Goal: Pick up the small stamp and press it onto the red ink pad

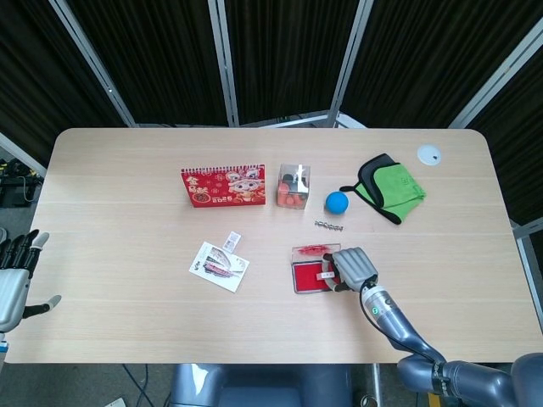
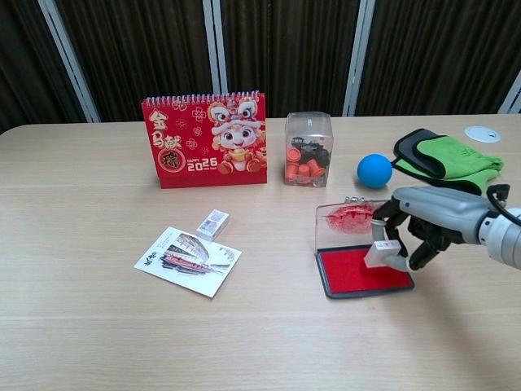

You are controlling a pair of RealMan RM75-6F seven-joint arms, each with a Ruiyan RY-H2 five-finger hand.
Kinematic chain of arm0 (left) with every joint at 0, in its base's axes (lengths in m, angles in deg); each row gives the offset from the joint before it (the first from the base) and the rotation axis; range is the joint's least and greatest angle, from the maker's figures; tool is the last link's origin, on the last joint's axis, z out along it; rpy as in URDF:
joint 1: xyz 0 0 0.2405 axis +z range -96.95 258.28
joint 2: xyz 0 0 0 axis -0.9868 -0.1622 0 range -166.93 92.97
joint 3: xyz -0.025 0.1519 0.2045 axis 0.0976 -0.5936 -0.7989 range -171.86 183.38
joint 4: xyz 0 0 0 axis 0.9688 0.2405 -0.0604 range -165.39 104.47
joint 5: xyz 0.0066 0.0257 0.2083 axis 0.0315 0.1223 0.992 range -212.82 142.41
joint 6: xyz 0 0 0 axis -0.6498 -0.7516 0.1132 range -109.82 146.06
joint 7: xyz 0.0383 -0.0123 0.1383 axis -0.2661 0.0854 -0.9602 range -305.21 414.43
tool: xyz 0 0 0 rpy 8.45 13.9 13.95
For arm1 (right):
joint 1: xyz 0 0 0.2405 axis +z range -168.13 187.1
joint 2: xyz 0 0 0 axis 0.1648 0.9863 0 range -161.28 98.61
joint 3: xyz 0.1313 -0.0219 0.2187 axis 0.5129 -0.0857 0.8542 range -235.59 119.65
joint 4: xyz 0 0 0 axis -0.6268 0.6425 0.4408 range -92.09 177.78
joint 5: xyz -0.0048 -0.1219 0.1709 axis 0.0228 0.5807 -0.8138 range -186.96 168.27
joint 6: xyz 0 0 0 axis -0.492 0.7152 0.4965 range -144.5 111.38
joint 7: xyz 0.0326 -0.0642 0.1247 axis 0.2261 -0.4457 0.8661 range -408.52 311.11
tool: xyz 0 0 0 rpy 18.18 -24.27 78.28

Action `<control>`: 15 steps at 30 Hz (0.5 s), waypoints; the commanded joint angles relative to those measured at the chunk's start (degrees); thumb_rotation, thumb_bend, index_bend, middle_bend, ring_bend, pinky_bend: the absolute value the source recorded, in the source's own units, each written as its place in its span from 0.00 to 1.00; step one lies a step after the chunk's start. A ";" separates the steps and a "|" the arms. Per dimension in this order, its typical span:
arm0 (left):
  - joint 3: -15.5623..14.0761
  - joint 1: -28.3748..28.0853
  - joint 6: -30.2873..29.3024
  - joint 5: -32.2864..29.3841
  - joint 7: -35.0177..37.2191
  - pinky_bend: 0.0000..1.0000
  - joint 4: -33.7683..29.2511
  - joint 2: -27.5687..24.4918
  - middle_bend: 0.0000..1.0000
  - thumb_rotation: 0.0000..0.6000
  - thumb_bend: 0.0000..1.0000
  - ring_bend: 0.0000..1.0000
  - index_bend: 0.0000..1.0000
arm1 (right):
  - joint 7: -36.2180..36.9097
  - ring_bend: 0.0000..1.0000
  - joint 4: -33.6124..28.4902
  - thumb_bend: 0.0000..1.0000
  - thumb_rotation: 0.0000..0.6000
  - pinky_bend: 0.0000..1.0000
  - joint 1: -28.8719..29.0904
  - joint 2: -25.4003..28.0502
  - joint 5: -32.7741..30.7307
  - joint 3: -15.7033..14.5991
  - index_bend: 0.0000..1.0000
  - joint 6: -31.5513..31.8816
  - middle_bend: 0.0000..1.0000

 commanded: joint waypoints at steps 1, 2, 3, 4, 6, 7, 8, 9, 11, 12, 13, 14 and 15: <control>-0.03 0.02 -0.02 0.04 0.08 0.00 -0.04 -0.05 0.00 1.00 0.00 0.00 0.00 | 1.62 0.93 -1.68 0.50 1.00 1.00 -0.30 1.09 0.61 0.67 0.58 0.84 0.64; -0.03 0.03 -0.05 0.05 0.12 0.00 -0.07 -0.09 0.00 1.00 0.00 0.00 0.00 | 2.22 0.93 -2.47 0.50 1.00 1.00 -0.38 1.67 0.81 0.94 0.57 1.11 0.64; -0.04 0.05 -0.09 0.09 0.14 0.00 -0.11 -0.13 0.00 1.00 0.00 0.00 0.00 | 2.78 0.93 -3.33 0.50 1.00 1.00 -0.45 2.33 0.94 1.24 0.57 1.35 0.64; -0.06 0.07 -0.11 0.13 0.19 0.00 -0.14 -0.17 0.00 1.00 0.00 0.00 0.00 | 3.37 0.93 -4.44 0.50 1.00 1.00 -0.55 3.20 1.09 1.63 0.58 1.69 0.64; -0.15 0.12 -0.15 0.27 0.27 0.00 -0.18 -0.23 0.00 1.00 0.00 0.00 0.00 | 4.09 0.93 -6.50 0.50 1.00 1.00 -0.72 5.03 1.27 2.18 0.57 2.13 0.64; -0.18 0.14 -0.21 0.38 0.31 0.00 -0.26 -0.27 0.00 1.00 0.00 0.00 0.00 | 4.40 0.93 -7.58 0.50 1.00 1.00 -0.86 6.09 1.44 2.43 0.57 2.48 0.64; -0.22 0.17 -0.29 0.49 0.31 0.00 -0.31 -0.32 0.00 1.00 0.00 0.00 0.00 | 4.64 0.93 -8.57 0.50 1.00 1.00 -1.02 7.14 1.63 2.55 0.58 2.75 0.64; -0.26 0.21 -0.36 0.59 0.37 0.00 -0.36 -0.36 0.00 1.00 0.00 0.00 0.00 | 4.87 0.93 -9.40 0.50 1.00 1.00 -1.19 8.09 1.81 2.64 0.58 3.01 0.64; -0.32 0.30 -0.52 0.78 0.51 0.00 -0.46 -0.46 0.00 1.00 0.00 0.00 0.00 | 5.32 0.93 -10.58 0.50 1.00 1.00 -1.58 9.80 2.17 2.70 0.58 3.54 0.64; -0.35 0.34 -0.61 0.88 0.56 0.00 -0.48 -0.51 0.00 1.00 0.00 0.00 0.00 | 5.54 0.93 -10.86 0.50 1.00 1.00 -1.87 10.69 2.29 2.63 0.57 3.82 0.64; -0.38 0.38 -0.67 0.95 0.62 0.00 -0.52 -0.54 0.00 1.00 0.00 0.00 0.00 | 5.67 0.93 -10.95 0.50 1.00 1.00 -2.04 11.20 2.36 2.52 0.57 3.90 0.64; -0.40 0.40 -0.72 1.03 0.69 0.00 -0.56 -0.57 0.00 1.00 0.00 0.00 0.00 | 5.71 0.93 -10.79 0.50 1.00 1.00 -2.25 11.72 2.33 2.36 0.58 3.95 0.64; -0.46 0.43 -0.78 1.18 0.72 0.00 -0.62 -0.62 0.00 1.00 0.00 0.00 0.00 | 5.72 0.93 -10.18 0.50 1.00 1.00 -2.58 12.36 2.16 1.99 0.58 3.88 0.64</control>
